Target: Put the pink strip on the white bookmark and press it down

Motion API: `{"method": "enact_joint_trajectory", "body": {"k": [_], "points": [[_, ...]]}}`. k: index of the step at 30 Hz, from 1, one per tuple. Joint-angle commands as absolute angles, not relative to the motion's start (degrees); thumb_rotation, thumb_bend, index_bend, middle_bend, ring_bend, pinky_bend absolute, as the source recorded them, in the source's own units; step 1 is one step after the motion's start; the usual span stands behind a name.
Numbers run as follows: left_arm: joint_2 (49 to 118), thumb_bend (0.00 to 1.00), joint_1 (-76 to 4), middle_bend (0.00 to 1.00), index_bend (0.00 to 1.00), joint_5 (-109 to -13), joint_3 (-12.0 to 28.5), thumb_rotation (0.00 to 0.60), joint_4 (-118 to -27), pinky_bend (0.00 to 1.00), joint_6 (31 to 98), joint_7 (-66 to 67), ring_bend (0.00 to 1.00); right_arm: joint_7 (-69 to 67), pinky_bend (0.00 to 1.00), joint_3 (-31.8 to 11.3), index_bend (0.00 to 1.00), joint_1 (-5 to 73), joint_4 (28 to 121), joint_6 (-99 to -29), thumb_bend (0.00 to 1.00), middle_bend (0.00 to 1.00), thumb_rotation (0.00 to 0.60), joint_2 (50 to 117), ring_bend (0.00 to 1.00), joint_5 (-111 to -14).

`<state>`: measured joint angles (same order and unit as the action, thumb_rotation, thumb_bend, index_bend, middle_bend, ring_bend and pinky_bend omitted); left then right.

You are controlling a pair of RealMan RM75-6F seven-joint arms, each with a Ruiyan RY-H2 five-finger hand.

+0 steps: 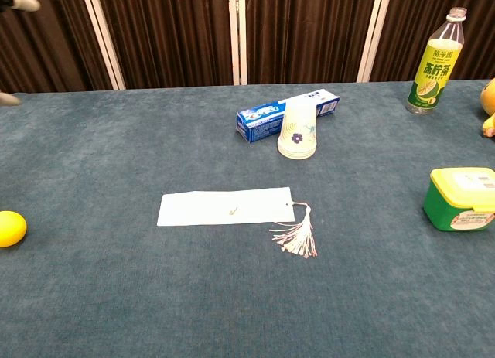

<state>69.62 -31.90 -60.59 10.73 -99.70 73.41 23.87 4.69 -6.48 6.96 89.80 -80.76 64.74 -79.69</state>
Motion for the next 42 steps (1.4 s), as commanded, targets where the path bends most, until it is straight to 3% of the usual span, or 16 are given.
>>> {"method": "enact_joint_trajectory", "body": {"k": [1, 10, 16, 23, 27, 33, 42], "points": [[66.5, 0.0, -28.1, 0.0, 0.0, -59.9, 8.9, 0.6, -104.1, 0.0, 77.2, 24.0, 0.0, 5.4, 0.0, -6.7, 0.08, 7.7, 89.9, -80.3, 0.0, 0.0, 0.6, 65.0, 0.0, -80.1], [62.9, 0.0, -21.7, 0.0, 0.0, -62.6, 5.5, 0.6, -109.0, 0.0, 81.4, 21.0, 0.0, 7.9, 0.0, -8.1, 0.08, 15.1, 96.7, -71.8, 0.0, 0.0, 0.6, 61.7, 0.0, -82.9], [62.3, 0.0, -19.8, 0.0, 0.0, -65.8, 5.0, 0.6, -108.4, 0.0, 82.6, 18.7, 0.0, 10.6, 0.0, -11.4, 0.09, 26.7, 103.0, -56.5, 0.01, 0.0, 0.6, 58.7, 0.0, -81.2], [62.2, 0.0, -18.8, 0.0, 0.0, -68.1, 5.1, 0.6, -108.1, 0.0, 82.7, 17.8, 0.0, 13.9, 0.0, -14.0, 0.11, 37.5, 103.5, -44.4, 0.13, 0.0, 0.6, 62.4, 0.0, -75.8], [62.2, 0.0, -18.6, 0.0, 0.0, -68.0, 5.3, 0.6, -107.8, 0.0, 82.5, 17.4, 0.0, 16.0, 0.0, -14.2, 0.12, 40.9, 103.0, -41.3, 0.18, 0.0, 0.6, 64.5, 0.0, -73.9], [62.0, 0.0, -18.5, 0.0, 0.0, -67.4, 6.1, 0.6, -107.0, 0.0, 81.6, 16.5, 0.0, 22.5, 0.0, -13.2, 0.13, 48.0, 98.3, -36.2, 0.4, 0.0, 0.6, 71.9, 0.0, -67.6], [61.7, 0.0, -18.5, 0.0, 0.0, -66.8, 7.2, 0.6, -106.1, 0.0, 79.6, 14.9, 0.0, 33.3, 0.0, -8.3, 0.13, 55.1, 93.0, -36.8, 0.44, 0.0, 0.6, 80.3, 0.0, -55.2]]}}
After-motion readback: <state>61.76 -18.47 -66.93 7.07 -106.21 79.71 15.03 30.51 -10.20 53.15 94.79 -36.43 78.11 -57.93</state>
